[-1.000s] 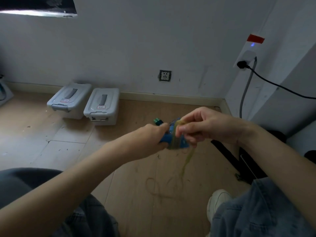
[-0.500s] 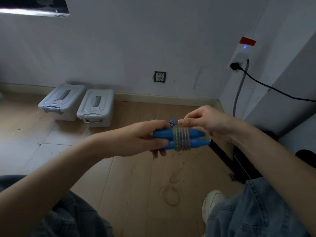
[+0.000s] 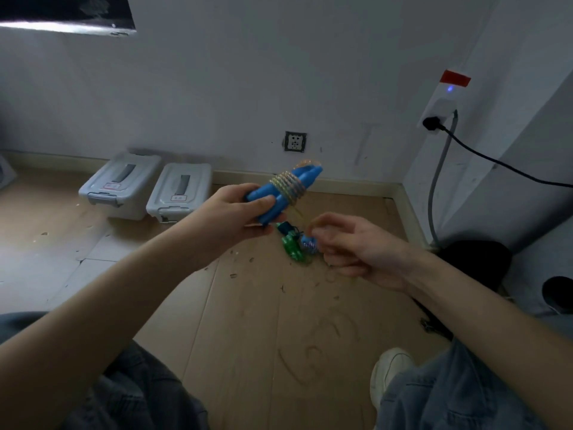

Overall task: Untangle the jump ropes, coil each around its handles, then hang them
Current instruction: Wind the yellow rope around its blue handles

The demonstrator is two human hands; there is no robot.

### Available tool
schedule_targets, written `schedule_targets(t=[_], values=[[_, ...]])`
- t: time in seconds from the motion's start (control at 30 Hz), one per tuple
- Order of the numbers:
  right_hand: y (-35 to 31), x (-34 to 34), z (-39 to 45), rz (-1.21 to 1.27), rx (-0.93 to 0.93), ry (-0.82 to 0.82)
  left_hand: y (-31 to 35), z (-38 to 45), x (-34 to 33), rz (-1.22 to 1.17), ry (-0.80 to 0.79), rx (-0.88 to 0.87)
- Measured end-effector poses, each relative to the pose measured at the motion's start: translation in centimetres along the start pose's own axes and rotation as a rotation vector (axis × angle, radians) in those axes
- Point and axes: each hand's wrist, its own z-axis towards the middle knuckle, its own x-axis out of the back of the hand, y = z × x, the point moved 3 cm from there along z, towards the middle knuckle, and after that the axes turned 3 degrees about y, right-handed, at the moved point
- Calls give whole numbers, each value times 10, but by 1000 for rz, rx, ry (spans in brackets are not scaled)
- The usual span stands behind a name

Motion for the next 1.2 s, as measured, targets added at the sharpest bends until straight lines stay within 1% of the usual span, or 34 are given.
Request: schedule_targets(t=[0.07,0.1,0.13,0.17,0.2,0.23,0.27,0.3,0.33,0.4,0.47,0.53,0.57,0.63,0.7,0.77,0.87,0.9,0.97,1.03,1.07,1.1,1.13,1.2], values=[[1,-6,1,-160,31,-6,-4,3,-2,-16,44,10],[1,-10,1,-176,35,-44,-6,5,-2,21,75,4],[1,-15,1,-157,30,-107,-8,8,-1,146,130,-38],[0,-18,1,-121,13,-174,-9,10,2,379,205,-115],[-2,-20,-1,-80,-4,-236,-9,12,5,663,278,-195],[-4,-20,-3,-39,-14,-278,-10,12,7,920,329,-239],[-7,-19,-4,4,-11,-300,-13,12,8,1093,345,-238],[-10,-18,-4,47,-1,-297,-18,12,6,1199,313,-199],[-13,-15,-4,90,10,-276,-25,11,2,1271,240,-156],[-18,-7,-2,170,4,-189,-38,6,-11,1348,46,-149],[-19,4,1,234,-54,-89,-44,-3,-26,1323,-171,-182],[-17,12,3,253,-119,-5,-42,-12,-37,1218,-364,-173],[-16,15,4,228,-138,33,-40,-16,-39,1164,-434,-156],[-15,19,5,109,-149,100,-34,-20,-43,1067,-517,-133],[-16,22,7,10,-145,140,-28,-22,-46,950,-546,-140],[-19,24,7,-57,-130,165,-24,-21,-49,865,-521,-187],[-21,25,6,-267,-77,197,-24,-22,-50,868,-555,-199],[-23,25,5,-373,-51,222,-27,-22,-50,882,-586,-180],[-25,28,7,-677,34,311,-32,-24,-52,923,-642,-130],[-27,31,11,-988,122,384,-35,-26,-54,888,-689,-73],[-26,30,13,-1086,143,369,-33,-27,-55,835,-701,-47],[-25,28,14,-1135,155,321,-31,-26,-54,780,-700,-26],[-24,27,14,-1128,174,247,-27,-25,-52,735,-686,-8],[-24,22,10,-924,206,70,-21,-23,-44,697,-647,24]])
